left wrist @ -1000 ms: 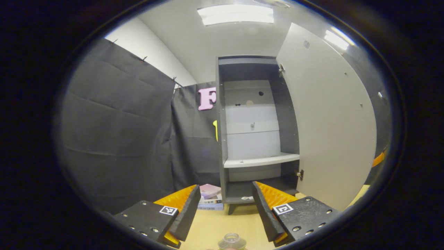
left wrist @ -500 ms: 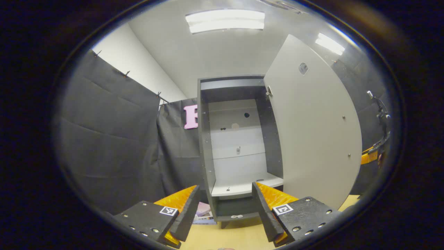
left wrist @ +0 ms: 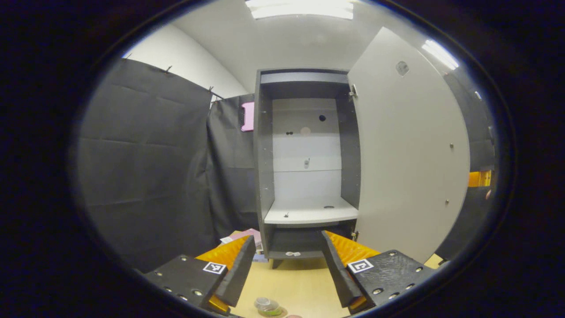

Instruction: Open the cabinet door with the right hand, grasp the bottle in the cabinet with the left hand and place it on the coaster, then close the cabinet door with the right hand.

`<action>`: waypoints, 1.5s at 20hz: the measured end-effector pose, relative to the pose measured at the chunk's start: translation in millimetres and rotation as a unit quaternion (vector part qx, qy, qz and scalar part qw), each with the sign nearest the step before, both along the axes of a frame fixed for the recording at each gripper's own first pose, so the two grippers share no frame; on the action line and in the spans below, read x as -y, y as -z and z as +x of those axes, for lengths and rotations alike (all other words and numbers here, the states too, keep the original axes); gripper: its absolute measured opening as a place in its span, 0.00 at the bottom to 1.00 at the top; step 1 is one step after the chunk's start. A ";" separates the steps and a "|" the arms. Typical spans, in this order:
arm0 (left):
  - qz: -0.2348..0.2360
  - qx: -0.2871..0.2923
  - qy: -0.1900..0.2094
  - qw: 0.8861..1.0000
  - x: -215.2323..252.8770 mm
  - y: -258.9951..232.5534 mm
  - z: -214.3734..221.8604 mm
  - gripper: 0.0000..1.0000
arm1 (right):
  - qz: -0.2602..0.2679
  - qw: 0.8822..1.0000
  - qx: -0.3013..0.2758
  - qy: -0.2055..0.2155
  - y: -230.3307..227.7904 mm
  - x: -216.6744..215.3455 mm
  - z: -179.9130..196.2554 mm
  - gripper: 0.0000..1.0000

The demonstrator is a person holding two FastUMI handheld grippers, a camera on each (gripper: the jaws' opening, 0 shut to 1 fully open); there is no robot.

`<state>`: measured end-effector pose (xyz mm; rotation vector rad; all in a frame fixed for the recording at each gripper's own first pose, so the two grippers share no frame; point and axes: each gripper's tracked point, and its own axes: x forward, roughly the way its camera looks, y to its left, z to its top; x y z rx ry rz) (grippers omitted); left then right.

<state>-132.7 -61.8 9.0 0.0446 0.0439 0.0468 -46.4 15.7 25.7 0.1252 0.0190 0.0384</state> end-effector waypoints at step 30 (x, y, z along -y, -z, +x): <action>-0.043 -0.043 0.080 0.995 -66.3 14.5 51.3 0.84 | -0.065 0.998 -0.019 -0.018 -10.0 -115.4 16.0 0.84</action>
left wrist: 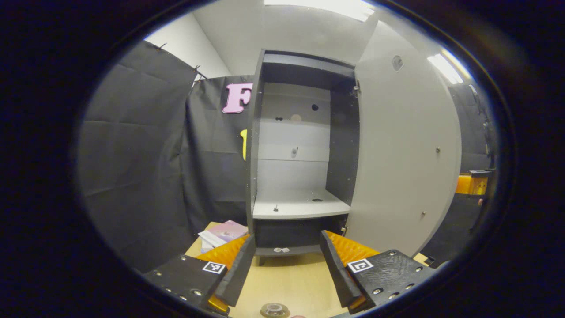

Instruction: Open the cabinet door with the right hand, grasp the bottle in the cabinet with the left hand and place it on the coaster, then close the cabinet door with the right hand.

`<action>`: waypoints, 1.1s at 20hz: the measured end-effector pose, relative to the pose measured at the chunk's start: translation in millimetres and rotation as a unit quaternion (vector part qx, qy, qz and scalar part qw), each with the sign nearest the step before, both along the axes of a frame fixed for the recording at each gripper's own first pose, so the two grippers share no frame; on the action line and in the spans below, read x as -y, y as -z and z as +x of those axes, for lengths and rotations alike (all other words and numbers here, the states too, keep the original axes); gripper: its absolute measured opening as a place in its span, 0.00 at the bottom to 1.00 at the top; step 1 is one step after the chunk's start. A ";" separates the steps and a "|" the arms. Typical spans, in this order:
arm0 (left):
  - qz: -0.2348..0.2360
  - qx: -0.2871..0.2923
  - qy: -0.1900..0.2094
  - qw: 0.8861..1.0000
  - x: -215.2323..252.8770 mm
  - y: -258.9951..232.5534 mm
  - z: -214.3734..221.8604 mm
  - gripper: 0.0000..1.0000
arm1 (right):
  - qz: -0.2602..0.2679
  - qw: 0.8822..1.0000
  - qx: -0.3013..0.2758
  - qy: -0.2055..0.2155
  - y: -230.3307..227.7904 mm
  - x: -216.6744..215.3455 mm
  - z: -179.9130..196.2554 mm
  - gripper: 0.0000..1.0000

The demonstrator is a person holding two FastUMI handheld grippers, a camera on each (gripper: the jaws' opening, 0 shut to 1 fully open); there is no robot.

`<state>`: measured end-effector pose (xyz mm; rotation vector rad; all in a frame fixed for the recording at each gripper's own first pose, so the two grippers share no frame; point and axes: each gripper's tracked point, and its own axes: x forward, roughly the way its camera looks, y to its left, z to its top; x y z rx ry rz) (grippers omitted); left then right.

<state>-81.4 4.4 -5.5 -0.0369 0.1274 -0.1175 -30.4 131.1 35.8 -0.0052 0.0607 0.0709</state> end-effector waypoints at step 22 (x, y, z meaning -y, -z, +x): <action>0.094 0.113 -0.045 0.988 -49.7 -35.0 27.1 0.84 | 0.036 0.998 0.019 -0.043 13.2 -128.9 54.6 0.84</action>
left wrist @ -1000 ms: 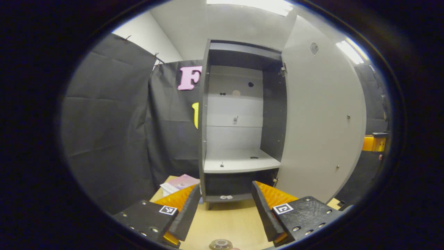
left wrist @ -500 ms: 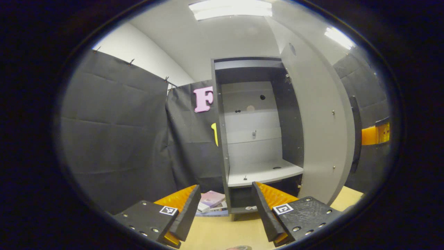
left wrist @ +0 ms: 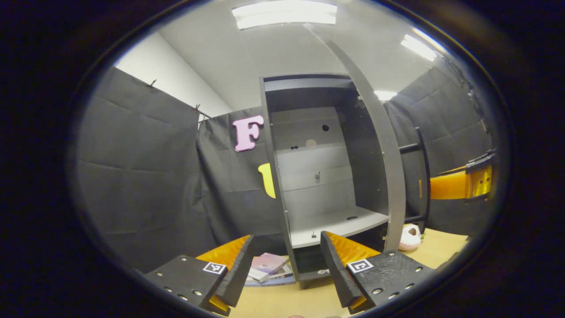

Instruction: Open the cabinet door with the right hand, grasp the bottle in the cabinet with the left hand and place it on the coaster, then close the cabinet door with the right hand.

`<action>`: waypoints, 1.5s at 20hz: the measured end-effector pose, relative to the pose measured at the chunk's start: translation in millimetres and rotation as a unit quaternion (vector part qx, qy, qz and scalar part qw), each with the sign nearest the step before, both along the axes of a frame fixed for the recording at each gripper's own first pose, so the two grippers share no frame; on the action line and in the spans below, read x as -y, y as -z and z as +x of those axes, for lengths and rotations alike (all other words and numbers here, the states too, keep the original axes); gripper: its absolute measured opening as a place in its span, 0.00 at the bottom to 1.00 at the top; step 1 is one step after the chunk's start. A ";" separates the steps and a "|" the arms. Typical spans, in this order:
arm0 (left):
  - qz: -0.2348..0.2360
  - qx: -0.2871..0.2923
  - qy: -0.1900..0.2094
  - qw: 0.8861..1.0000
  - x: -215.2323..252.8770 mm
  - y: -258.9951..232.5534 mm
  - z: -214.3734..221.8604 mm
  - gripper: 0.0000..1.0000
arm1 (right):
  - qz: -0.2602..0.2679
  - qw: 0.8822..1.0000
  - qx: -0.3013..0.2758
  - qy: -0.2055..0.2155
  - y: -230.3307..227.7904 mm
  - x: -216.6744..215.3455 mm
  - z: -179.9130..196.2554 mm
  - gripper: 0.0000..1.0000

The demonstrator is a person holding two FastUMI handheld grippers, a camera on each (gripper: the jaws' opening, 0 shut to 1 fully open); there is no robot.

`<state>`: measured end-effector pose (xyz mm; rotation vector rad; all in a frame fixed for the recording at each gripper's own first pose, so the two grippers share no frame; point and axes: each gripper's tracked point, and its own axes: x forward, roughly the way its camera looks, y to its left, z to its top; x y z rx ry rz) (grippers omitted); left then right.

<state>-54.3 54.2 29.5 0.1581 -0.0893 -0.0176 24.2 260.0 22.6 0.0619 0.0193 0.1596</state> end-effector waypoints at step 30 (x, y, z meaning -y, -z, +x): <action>-0.039 0.009 -0.004 0.999 75.1 -11.2 42.2 0.84 | -0.031 0.999 0.022 0.030 11.3 31.1 32.6 0.92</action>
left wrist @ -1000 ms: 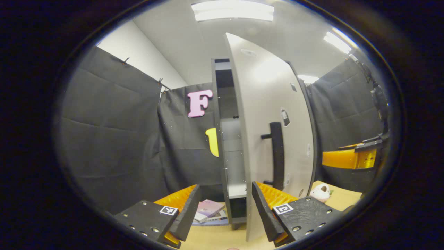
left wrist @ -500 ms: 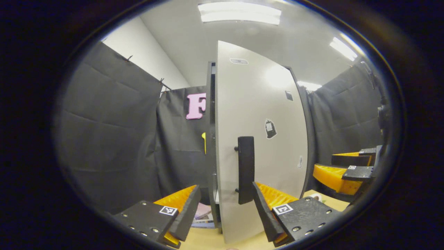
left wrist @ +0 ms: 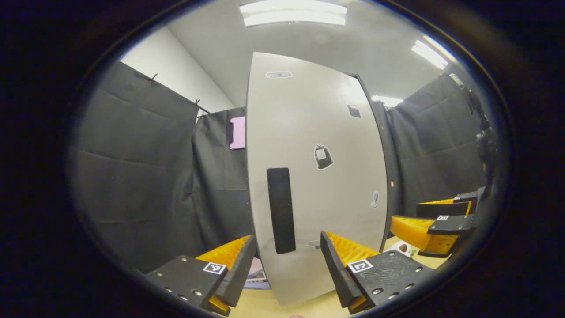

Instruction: Open the cabinet door with the right hand, grasp the bottle in the cabinet with the left hand and place it on the coaster, then close the cabinet door with the right hand.

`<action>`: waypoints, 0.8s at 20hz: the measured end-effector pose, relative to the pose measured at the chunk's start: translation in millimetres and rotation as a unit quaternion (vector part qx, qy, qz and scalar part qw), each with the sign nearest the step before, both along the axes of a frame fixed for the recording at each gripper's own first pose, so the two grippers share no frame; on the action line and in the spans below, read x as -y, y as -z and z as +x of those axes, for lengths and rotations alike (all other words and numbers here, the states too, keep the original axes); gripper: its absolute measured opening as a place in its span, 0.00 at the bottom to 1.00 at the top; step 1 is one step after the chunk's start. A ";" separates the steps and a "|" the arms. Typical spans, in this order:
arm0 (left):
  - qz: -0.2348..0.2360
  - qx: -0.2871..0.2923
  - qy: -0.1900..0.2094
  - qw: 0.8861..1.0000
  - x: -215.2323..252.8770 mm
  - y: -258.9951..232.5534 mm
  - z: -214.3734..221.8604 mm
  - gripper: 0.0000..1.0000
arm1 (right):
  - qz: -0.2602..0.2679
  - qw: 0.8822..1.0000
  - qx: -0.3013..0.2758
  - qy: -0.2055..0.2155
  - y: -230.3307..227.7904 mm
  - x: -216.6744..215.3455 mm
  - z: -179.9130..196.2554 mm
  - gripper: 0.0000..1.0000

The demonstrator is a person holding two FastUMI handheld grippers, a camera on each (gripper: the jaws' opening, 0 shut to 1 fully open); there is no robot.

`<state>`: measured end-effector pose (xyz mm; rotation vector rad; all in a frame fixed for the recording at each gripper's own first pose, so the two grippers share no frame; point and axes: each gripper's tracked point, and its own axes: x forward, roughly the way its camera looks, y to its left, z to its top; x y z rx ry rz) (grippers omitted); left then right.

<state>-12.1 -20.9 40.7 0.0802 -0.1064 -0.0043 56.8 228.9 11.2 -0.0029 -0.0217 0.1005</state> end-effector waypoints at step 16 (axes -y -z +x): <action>-0.023 0.013 0.030 0.999 34.0 -19.1 -6.9 0.91 | 0.002 1.000 0.016 0.016 -13.1 10.7 -20.5 0.92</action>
